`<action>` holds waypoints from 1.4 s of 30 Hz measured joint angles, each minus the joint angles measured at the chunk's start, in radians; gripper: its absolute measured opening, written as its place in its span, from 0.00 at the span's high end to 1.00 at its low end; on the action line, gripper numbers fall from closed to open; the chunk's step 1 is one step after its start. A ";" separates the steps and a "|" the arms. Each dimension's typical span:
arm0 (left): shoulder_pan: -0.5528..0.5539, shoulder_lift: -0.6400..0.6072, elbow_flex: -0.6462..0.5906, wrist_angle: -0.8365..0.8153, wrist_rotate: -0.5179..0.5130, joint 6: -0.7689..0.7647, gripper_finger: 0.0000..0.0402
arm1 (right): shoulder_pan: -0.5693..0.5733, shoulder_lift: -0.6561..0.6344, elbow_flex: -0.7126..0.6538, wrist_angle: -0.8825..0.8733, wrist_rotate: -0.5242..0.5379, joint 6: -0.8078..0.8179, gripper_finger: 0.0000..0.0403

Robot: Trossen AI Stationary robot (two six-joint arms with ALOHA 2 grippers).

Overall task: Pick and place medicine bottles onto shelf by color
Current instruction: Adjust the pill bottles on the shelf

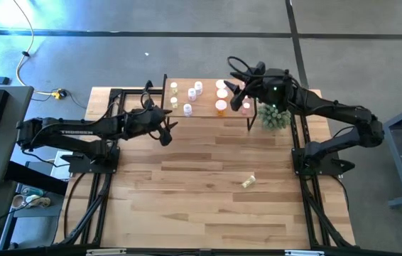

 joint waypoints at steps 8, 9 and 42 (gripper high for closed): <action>0.094 -0.002 0.016 0.005 -0.042 0.029 0.39 | -0.058 0.000 0.000 0.080 -0.002 -0.061 0.57; 0.107 -0.005 0.024 0.004 -0.042 0.036 0.39 | -0.062 0.000 0.000 0.091 -0.002 -0.068 0.57; 0.203 0.024 0.044 -0.076 -0.008 0.093 0.39 | -0.066 0.000 0.000 0.068 -0.041 -0.087 0.57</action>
